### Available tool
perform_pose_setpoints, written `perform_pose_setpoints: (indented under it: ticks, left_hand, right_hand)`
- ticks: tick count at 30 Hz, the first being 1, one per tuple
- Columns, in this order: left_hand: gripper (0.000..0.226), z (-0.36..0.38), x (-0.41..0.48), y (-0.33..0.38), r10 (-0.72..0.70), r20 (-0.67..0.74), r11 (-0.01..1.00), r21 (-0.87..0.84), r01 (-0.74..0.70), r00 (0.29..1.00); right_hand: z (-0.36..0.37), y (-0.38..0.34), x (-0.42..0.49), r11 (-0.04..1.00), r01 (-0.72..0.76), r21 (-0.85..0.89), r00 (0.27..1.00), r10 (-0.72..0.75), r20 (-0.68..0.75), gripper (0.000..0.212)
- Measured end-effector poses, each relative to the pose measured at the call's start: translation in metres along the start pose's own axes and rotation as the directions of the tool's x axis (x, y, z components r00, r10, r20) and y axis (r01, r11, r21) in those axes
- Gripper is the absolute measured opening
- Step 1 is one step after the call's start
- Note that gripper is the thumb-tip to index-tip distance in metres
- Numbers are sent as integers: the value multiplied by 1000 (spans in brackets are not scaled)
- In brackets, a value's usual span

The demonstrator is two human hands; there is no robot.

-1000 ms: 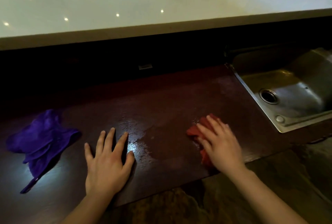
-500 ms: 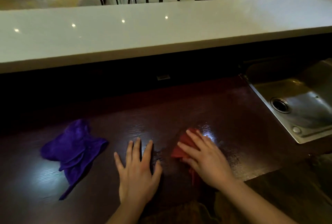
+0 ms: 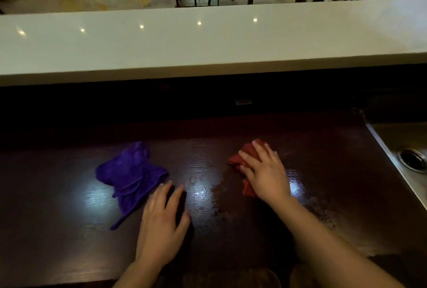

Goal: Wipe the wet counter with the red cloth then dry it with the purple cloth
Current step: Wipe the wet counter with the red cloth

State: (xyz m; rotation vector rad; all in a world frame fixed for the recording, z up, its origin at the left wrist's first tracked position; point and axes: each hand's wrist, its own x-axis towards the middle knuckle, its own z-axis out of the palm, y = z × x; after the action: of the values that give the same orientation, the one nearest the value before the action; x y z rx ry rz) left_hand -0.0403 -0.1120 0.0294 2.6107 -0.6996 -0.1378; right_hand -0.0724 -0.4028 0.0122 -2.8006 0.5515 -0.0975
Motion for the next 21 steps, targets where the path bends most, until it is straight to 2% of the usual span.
perform_pose_setpoints:
  ticks: [1,3,6,8,9,11,12,13,15,16,17,18,19,20,21]
  left_hand:
    - [60,-4,-4,-9,-6,-7,999,45,6,1000]
    - [61,-6,-9,-21,-33,-12,993,110,34,999]
    - [59,-3,-11,-23,-58,-31,990,128,62,998]
    - [59,-1,-13,-23,-86,-61,990,105,92,994]
    - [58,-1,-14,-24,-102,-76,990,93,109,992]
    - [57,-2,-15,-25,-112,-92,988,92,120,989]
    - [56,-2,-13,-24,-107,-95,989,97,116,990]
    - [55,-1,-12,-24,-103,-99,989,98,113,990]
    - [54,0,-13,-23,-97,-103,990,97,107,990]
    - [54,0,-13,-21,-95,-102,990,95,105,990]
    - [54,-1,-14,-21,-95,-101,990,94,105,990]
    - [54,-2,-14,-22,-95,-100,990,98,105,990]
    - [54,-2,-14,-22,-96,-95,989,105,106,991]
    - [54,-2,-14,-23,-96,-90,988,112,106,991]
    - [54,-1,-14,-23,-97,-85,987,117,106,992]
  right_hand:
    - [2,-8,11,999,-37,0,999,37,-18,45]
    - [10,-34,25,1000,-8,20,1000,8,-16,46]
    - [20,-76,17,981,193,25,979,-194,55,48]
    - [29,-89,-12,909,414,35,904,-416,95,48]
    - [30,-89,-31,848,529,43,839,-530,126,48]
    - [23,-72,-57,755,651,81,739,-654,162,50]
    - [17,-59,-59,749,655,98,738,-662,132,50]
    - [11,-46,-55,783,613,111,780,-621,72,50]
    - [-1,-31,-43,907,365,208,931,-362,-53,49]
    - [-8,-29,-37,923,221,317,975,-197,-106,44]
    - [-14,-29,-31,873,107,475,990,-49,-132,37]
    - [-19,-28,-26,753,24,658,992,65,-111,31]
    - [-25,-26,-23,534,-67,843,989,145,-14,26]
    - [-31,-23,-20,243,-183,953,975,173,143,23]
    - [-35,-18,-17,16,-285,958,949,146,280,22]
